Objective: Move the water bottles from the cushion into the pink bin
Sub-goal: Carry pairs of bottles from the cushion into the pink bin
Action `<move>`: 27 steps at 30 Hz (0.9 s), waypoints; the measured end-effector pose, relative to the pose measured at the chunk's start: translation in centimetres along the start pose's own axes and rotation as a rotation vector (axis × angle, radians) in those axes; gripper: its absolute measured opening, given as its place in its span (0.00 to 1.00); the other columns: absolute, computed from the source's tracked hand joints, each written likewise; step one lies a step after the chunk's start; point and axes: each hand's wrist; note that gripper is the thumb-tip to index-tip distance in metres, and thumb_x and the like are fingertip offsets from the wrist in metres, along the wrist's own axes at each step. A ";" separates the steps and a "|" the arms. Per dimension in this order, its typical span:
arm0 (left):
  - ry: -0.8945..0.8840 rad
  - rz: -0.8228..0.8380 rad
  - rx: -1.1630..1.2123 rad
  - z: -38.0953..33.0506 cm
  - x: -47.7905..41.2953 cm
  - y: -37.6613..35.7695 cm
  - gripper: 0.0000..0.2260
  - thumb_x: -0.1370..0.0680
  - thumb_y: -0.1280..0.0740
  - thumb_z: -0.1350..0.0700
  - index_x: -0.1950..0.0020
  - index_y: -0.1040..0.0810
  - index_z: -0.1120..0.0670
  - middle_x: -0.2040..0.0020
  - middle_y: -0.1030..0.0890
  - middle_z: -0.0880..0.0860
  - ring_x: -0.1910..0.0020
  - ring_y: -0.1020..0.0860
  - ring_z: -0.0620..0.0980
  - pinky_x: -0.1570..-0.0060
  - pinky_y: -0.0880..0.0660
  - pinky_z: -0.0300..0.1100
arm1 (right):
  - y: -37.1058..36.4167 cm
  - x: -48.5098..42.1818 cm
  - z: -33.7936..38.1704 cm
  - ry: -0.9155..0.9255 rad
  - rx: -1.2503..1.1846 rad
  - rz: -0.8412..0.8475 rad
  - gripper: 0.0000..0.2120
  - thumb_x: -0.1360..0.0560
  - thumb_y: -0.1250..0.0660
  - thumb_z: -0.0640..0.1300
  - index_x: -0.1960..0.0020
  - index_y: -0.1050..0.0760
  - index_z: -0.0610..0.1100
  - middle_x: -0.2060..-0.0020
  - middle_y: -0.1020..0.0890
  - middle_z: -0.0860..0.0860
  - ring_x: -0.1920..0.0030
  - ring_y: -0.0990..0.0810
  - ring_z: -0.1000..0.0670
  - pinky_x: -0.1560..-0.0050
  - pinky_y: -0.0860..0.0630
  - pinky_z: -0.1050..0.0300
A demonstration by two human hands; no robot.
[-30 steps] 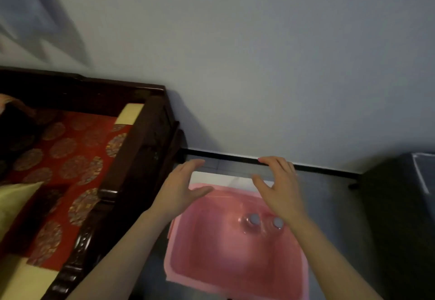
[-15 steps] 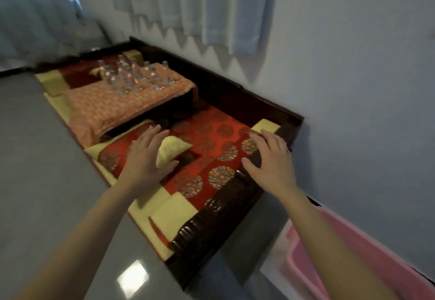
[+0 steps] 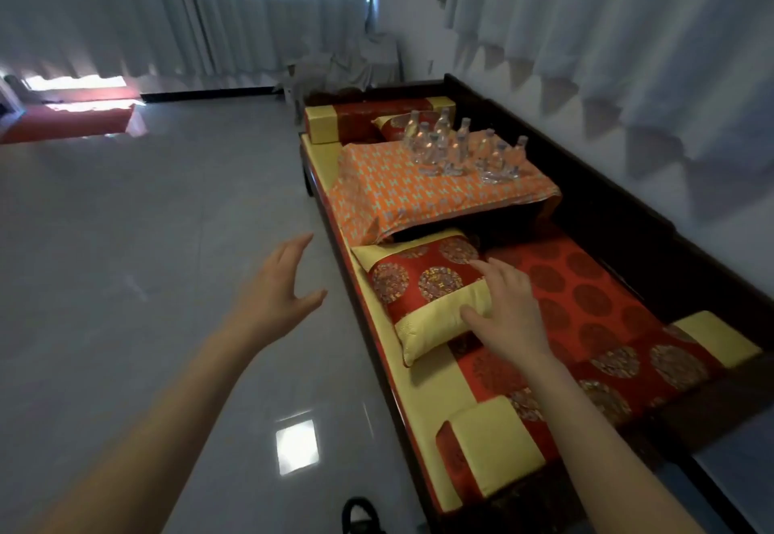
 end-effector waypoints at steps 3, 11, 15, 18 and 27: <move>0.035 0.025 -0.022 3.9 -2.5 0.3 0.36 0.29 0.27 0.54 0.25 0.39 0.56 0.27 0.33 0.57 0.29 0.35 0.55 0.32 0.38 0.45 | -3.1 -4.2 1.9 0.027 0.019 0.031 0.30 0.29 0.32 0.52 0.29 0.35 0.51 0.29 0.34 0.49 0.28 0.40 0.46 0.32 0.35 0.43; 0.077 0.023 -0.052 12.9 -19.1 1.2 0.35 0.27 0.28 0.52 0.24 0.41 0.54 0.26 0.35 0.54 0.28 0.36 0.52 0.31 0.37 0.46 | -10.1 -23.2 5.9 0.045 -0.068 0.025 0.30 0.27 0.33 0.51 0.27 0.38 0.52 0.28 0.35 0.51 0.27 0.42 0.47 0.34 0.33 0.44; 0.080 0.028 -0.047 16.4 -26.5 1.6 0.35 0.27 0.28 0.53 0.24 0.40 0.54 0.26 0.35 0.54 0.28 0.36 0.52 0.31 0.39 0.44 | -12.5 -31.1 7.3 0.022 -0.067 0.058 0.29 0.27 0.33 0.52 0.28 0.37 0.52 0.30 0.33 0.50 0.29 0.39 0.46 0.35 0.33 0.45; 0.090 0.070 -0.026 18.9 -31.5 1.2 0.34 0.27 0.28 0.53 0.25 0.40 0.55 0.27 0.34 0.55 0.28 0.36 0.53 0.31 0.39 0.42 | -14.5 -35.5 7.8 0.016 -0.089 0.091 0.28 0.26 0.32 0.51 0.28 0.36 0.51 0.31 0.32 0.50 0.30 0.37 0.46 0.35 0.34 0.47; -0.037 0.171 -0.019 26.7 -50.4 -1.2 0.34 0.28 0.28 0.51 0.25 0.39 0.53 0.27 0.33 0.54 0.29 0.35 0.52 0.32 0.38 0.43 | -20.2 -49.9 8.7 -0.132 -0.084 0.014 0.29 0.30 0.29 0.45 0.31 0.32 0.47 0.36 0.27 0.47 0.35 0.31 0.43 0.39 0.34 0.52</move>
Point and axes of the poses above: each hand's wrist, its own x-axis away from the middle knuckle, its own y-axis out of the back of the hand, z = x × y
